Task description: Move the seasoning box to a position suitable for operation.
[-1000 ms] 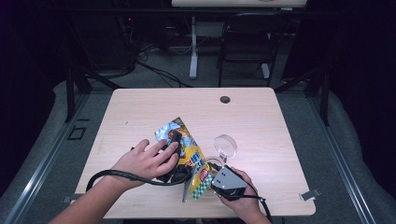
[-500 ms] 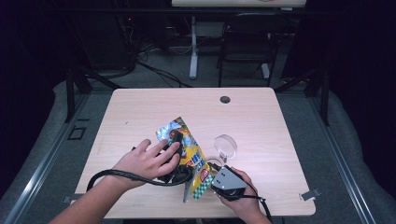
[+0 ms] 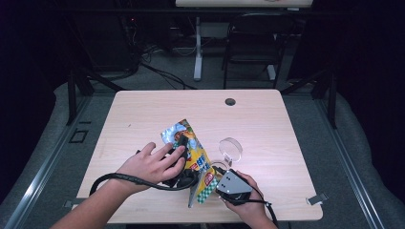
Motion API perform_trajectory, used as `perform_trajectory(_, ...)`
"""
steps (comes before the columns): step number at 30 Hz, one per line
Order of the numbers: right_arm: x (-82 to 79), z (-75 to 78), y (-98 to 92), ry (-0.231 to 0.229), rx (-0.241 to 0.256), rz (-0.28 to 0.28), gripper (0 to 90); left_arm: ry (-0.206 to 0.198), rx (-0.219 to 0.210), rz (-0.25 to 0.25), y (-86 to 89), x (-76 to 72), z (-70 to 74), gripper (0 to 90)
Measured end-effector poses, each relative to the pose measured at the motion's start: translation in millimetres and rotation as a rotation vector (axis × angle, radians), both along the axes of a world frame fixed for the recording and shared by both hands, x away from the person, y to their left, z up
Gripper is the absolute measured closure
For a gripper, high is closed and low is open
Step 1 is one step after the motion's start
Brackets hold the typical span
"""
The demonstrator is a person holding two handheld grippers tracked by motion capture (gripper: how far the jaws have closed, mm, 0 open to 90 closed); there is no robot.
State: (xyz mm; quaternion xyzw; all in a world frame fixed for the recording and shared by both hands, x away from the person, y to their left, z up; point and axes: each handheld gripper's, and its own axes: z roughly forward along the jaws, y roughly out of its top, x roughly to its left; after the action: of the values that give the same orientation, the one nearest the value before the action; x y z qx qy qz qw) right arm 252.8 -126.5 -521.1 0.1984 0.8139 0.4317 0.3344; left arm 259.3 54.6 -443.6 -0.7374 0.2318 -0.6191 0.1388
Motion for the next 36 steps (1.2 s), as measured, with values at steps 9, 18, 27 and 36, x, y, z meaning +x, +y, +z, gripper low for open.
perform_trajectory(9, 0.2, -0.2, 0.4, -0.003, 0.003, 0.001, 69.8, 0.010, -0.019, -0.006, 0.9, -0.5, -1.1, 67.3)
perform_trajectory(18, 0.2, -0.2, 0.4, -0.007, 0.002, -0.002, 69.7, -0.007, 0.011, -0.004, -0.5, -2.1, -0.7, 69.1)
perform_trajectory(27, 0.5, -0.3, 0.5, -0.008, 0.004, -0.001, 69.7, -0.009, 0.014, -0.011, -0.7, -2.3, -0.7, 69.7)
perform_trajectory(36, 0.3, 0.0, 0.4, -0.006, 0.007, -0.003, 69.8, -0.009, 0.007, -0.015, -1.2, -3.0, -0.6, 70.2)
